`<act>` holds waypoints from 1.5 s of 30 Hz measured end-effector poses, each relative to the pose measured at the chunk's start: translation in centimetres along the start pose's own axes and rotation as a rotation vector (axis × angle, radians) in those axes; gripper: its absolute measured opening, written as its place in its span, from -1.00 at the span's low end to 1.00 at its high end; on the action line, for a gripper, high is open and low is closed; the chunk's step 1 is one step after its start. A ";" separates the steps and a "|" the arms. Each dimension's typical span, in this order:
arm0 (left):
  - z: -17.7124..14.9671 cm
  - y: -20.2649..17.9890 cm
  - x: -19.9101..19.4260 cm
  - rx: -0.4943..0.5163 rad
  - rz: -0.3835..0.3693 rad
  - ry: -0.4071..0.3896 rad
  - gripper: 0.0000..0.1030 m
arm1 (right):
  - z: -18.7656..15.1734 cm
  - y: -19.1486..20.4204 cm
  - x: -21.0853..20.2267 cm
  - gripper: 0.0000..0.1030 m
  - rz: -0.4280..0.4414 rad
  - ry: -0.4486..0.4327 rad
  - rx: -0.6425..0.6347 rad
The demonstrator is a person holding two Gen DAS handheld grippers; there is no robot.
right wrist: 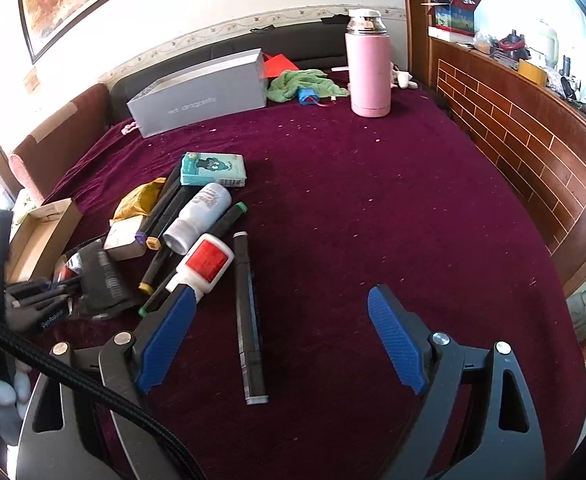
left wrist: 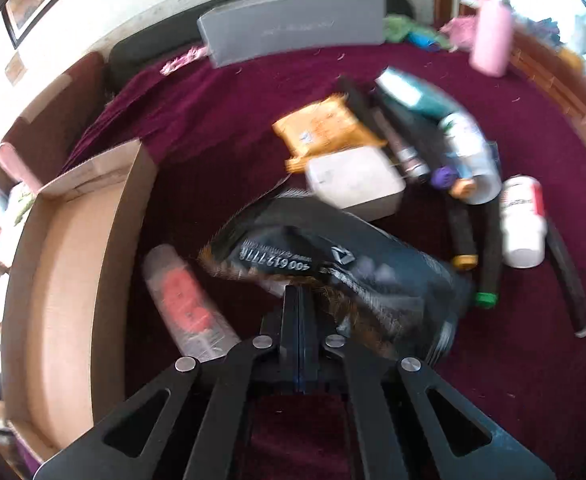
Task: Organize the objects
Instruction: 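Lift the black bag with the left gripper while the right gripper grasps a black marker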
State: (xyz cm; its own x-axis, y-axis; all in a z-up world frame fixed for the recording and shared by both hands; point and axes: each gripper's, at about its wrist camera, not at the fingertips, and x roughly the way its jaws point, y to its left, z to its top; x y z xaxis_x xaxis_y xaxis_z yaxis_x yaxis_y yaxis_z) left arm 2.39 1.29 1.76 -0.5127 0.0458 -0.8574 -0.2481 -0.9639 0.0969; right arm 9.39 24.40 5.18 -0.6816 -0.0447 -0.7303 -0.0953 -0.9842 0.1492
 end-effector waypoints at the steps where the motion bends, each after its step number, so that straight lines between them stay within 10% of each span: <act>1: -0.2 0.3 -0.2 -0.012 -0.028 -0.006 -1.00 | 0.2 -0.1 0.1 0.71 -0.006 0.004 -0.009; 11: -0.6 5.7 -0.5 -0.226 -0.223 -0.003 -0.94 | -0.3 2.7 3.0 0.60 -0.042 0.097 -0.158; 17: -0.1 6.8 2.7 -0.463 -0.406 0.085 -0.04 | -0.4 3.4 3.5 0.60 -0.021 0.105 -0.156; 28: 3.1 3.9 4.1 -0.583 -0.196 0.107 0.83 | -0.2 2.7 3.7 0.60 -0.004 0.094 -0.118; 33: 4.9 1.0 5.1 -0.479 -0.177 0.045 0.79 | -0.3 2.6 4.0 0.60 -0.005 0.093 -0.127; 36: 5.8 0.1 4.9 -0.383 -0.261 0.001 0.11 | -0.2 2.2 4.1 0.58 -0.004 0.098 -0.125; 45: 4.7 2.7 1.8 -0.340 -0.461 -0.065 -0.28 | 0.0 4.3 5.1 0.19 -0.032 0.140 -0.221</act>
State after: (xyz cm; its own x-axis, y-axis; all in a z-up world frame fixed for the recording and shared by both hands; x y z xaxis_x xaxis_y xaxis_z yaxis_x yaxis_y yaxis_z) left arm -3.05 -0.04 2.88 -0.4662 0.4866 -0.7388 -0.1848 -0.8703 -0.4565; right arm 5.55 19.97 2.12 -0.5725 -0.0211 -0.8196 0.0562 -0.9983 -0.0136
